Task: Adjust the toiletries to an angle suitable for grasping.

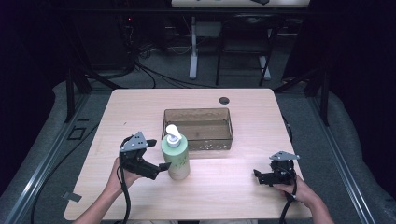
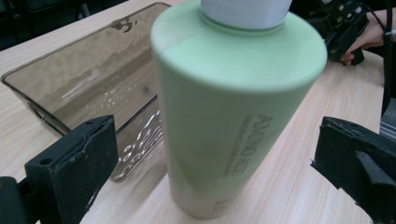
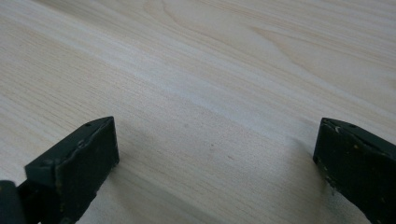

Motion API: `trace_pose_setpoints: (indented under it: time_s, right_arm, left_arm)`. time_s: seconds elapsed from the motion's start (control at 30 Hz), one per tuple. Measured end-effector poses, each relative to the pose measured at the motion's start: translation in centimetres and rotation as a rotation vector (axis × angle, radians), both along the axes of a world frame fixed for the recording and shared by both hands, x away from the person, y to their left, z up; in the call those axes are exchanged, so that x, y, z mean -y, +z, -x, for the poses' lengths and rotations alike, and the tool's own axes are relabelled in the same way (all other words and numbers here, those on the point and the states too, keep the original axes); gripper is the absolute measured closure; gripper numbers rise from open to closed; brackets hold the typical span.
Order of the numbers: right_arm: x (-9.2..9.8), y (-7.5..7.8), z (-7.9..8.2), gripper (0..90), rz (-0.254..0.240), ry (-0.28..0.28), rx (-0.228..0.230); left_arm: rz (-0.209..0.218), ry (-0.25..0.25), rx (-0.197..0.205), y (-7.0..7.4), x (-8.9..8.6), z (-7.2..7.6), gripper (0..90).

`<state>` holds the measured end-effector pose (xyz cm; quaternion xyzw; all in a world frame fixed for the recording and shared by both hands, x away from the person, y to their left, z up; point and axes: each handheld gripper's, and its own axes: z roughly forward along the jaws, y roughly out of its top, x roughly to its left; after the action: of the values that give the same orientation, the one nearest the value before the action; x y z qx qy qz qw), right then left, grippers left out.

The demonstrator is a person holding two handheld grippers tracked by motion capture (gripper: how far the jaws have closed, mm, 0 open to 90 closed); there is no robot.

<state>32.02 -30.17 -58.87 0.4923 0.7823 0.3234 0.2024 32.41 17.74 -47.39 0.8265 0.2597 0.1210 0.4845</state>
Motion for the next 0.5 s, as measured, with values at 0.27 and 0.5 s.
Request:
trace_pose_setpoints:
  time_s: [0.27, 0.5]
  right_arm:
    - [0.0, 0.0, 0.0, 0.0, -0.002, -0.001, 0.001]
    - [0.0, 0.0, 0.0, 0.0, -0.001, 0.000, 0.001]
  left_arm:
    - [0.026, -0.012, 0.022, 0.2, 1.5, -0.3, 0.0]
    - [0.057, 0.004, 0.036, -0.2, 2.3, -0.8, 0.0]
